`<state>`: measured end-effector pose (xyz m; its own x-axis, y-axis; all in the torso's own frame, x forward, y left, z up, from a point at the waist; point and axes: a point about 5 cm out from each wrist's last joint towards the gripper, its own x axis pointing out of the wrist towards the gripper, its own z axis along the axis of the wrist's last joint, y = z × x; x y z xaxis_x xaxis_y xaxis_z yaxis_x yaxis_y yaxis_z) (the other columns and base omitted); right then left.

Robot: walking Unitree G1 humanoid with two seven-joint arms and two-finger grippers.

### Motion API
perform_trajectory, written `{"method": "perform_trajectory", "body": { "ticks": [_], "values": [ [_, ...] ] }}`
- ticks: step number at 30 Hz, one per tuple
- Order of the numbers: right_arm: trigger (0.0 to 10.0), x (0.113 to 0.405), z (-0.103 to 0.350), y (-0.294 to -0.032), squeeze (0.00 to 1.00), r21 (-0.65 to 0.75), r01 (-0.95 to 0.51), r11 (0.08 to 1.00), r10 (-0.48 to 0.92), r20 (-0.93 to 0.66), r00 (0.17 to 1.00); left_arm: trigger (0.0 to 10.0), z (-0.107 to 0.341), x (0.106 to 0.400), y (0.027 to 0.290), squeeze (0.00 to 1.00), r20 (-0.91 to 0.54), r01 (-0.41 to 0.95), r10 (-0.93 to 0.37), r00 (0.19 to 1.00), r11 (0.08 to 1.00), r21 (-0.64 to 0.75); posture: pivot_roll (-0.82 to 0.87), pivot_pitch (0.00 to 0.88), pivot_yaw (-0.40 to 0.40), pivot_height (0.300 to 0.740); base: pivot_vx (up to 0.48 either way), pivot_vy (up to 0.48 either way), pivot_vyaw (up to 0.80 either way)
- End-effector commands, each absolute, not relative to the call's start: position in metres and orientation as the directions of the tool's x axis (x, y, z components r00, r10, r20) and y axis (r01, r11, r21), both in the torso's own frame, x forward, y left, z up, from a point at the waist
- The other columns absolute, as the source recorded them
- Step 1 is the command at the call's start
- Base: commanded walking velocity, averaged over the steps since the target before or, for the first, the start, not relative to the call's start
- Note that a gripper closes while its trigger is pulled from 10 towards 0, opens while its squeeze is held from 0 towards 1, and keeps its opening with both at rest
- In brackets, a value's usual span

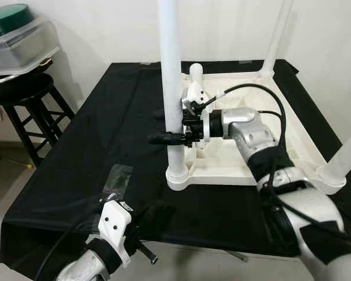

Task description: Building children table

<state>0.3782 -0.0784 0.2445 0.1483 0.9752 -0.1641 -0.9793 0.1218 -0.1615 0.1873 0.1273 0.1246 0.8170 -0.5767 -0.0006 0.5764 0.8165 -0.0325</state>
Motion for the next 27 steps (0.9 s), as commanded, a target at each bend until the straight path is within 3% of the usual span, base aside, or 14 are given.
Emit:
{"method": "perform_trajectory", "body": {
  "ticks": [1,8,13,14,15,16,17,18,19,20,21,27],
  "values": [
    [0.0,0.378,0.243,-0.079,0.0,-0.156,-0.982,0.11,0.978,-0.16,0.135,10.0,0.119,0.186,0.128,0.0,-0.021,0.572,-0.573,0.819,0.819,-0.038,0.09,0.049,0.026,0.74,0.0,0.0,0.0],
    [0.0,0.377,0.225,-0.086,0.0,-0.133,-0.983,0.124,0.974,-0.174,0.146,10.0,0.12,0.187,0.126,0.0,-0.015,0.577,-0.579,0.815,0.815,-0.046,0.07,0.053,0.019,0.74,0.0,0.0,0.0],
    [0.0,0.375,0.205,-0.099,0.0,-0.141,-0.967,0.212,0.951,-0.196,0.237,10.0,0.121,0.186,0.125,0.0,-0.01,0.579,-0.58,0.814,0.814,-0.048,0.06,0.068,0.008,0.74,0.0,0.0,0.0],
    [0.0,0.373,0.19,-0.1,0.0,-0.097,-0.94,0.328,0.92,-0.192,0.341,10.0,0.121,0.186,0.126,0.0,-0.008,0.579,-0.58,0.814,0.814,-0.049,0.06,0.074,-0.003,0.74,0.0,0.0,0.0],
    [0.0,0.373,0.19,-0.1,0.0,-0.097,-0.94,0.328,0.92,-0.192,0.341,10.0,0.121,0.186,0.126,0.0,-0.008,0.579,-0.58,0.814,0.814,-0.049,0.06,0.074,-0.003,0.74,0.0,0.0,0.0],
    [0.0,0.377,0.169,-0.1,0.0,-0.046,-0.753,0.656,0.738,-0.168,0.653,10.0,0.122,0.185,0.126,0.0,-0.007,0.58,-0.581,0.814,0.813,-0.05,0.07,0.076,-0.005,0.74,0.0,0.0,0.0],
    [0.0,0.358,0.137,-0.099,0.0,0.122,-0.533,0.837,0.545,-0.254,0.799,10.0,0.122,0.184,0.127,0.0,-0.006,0.58,-0.581,0.814,0.813,-0.05,0.07,0.083,-0.005,0.74,0.0,0.0,0.0],
    [0.0,0.358,0.137,-0.099,0.0,0.122,-0.533,0.837,0.545,-0.254,0.799,10.0,0.122,0.184,0.127,0.0,-0.006,0.58,-0.581,0.814,0.813,-0.05,0.07,0.083,-0.005,0.74,0.0,0.0,0.0],
    [0.0,0.326,0.112,-0.095,0.0,0.129,-0.46,0.879,0.475,-0.34,0.812,10.0,0.123,0.184,0.128,0.0,-0.006,0.582,-0.583,0.813,0.812,-0.05,0.07,0.107,0.005,0.74,0.0,0.0,0.0],
    [0.0,0.326,0.112,-0.095,0.0,0.129,-0.46,0.879,0.475,-0.34,0.812,10.0,0.123,0.184,0.128,0.0,-0.006,0.582,-0.583,0.813,0.812,-0.05,0.07,0.107,0.005,0.74,0.0,0.0,0.0],
    [0.0,0.304,0.102,-0.091,0.0,0.133,-0.453,0.881,0.468,-0.373,0.801,10.0,0.124,0.184,0.129,0.0,-0.007,0.583,-0.584,0.812,0.811,-0.049,0.07,0.107,0.005,0.74,0.0,0.0,0.0],
    [0.0,0.315,0.115,-0.085,0.0,0.11,-0.563,0.819,0.567,-0.308,0.764,10.0,0.122,0.185,0.129,0.0,-0.01,0.599,-0.601,0.799,0.798,-0.063,0.04,0.091,0.011,0.74,0.0,0.0,0.0]
  ]
}}
